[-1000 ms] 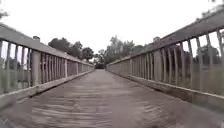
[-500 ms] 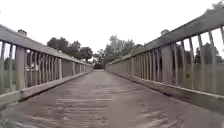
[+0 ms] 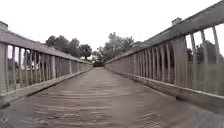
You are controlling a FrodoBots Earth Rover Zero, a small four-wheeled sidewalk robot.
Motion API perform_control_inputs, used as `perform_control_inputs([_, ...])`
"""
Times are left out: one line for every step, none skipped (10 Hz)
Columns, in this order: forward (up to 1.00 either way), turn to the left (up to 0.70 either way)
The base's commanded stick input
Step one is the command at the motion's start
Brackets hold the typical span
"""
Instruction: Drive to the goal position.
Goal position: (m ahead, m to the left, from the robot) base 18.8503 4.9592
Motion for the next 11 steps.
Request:
perform_control_inputs([0.7,0.0])
perform_control_inputs([0.7,0.0])
perform_control_inputs([0.7,0.0])
perform_control_inputs([0.7,0.0])
perform_control_inputs([0.7,0.0])
perform_control_inputs([0.7,0.0])
perform_control_inputs([0.7,0.0])
perform_control_inputs([0.7,0.16])
perform_control_inputs([0.7,0.35])
perform_control_inputs([0.7,0.35])
perform_control_inputs([0.7,0.35])
